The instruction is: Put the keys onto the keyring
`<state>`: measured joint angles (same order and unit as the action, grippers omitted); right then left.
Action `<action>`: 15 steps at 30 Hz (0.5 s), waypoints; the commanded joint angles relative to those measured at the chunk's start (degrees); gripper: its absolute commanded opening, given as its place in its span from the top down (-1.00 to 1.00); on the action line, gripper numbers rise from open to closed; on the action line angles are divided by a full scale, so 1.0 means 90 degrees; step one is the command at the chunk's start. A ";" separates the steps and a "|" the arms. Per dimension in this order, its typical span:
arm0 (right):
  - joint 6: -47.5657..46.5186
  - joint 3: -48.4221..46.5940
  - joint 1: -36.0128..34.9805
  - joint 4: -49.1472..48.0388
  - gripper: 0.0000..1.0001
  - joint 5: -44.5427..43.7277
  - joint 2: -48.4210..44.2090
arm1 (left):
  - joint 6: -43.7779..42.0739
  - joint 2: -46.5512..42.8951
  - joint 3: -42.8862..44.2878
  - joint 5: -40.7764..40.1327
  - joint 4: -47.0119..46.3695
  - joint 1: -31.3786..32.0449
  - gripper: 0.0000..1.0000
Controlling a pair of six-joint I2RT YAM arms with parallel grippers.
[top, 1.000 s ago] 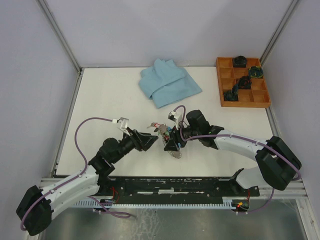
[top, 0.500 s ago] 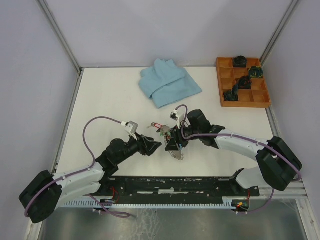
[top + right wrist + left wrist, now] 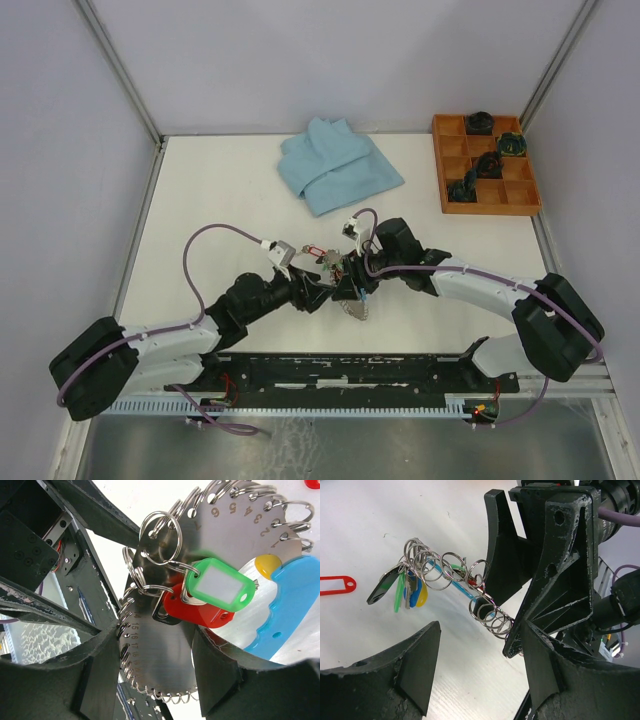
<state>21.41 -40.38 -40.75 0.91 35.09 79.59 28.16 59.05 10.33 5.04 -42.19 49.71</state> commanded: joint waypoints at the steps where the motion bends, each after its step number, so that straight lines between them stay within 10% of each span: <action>1: 0.0034 -0.0377 0.0028 -0.0382 0.77 0.0208 -0.0249 | -0.0501 0.0276 0.0372 -0.0426 -0.0283 0.0098 -0.41; 15: -0.0065 -0.0289 0.0055 -0.0379 0.77 0.0362 -0.0397 | -0.0274 -0.0104 0.0369 -0.1994 0.0498 0.0094 -0.28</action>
<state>21.34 -40.40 -40.12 1.32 36.10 78.87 26.57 59.09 11.75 -7.20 -38.63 50.72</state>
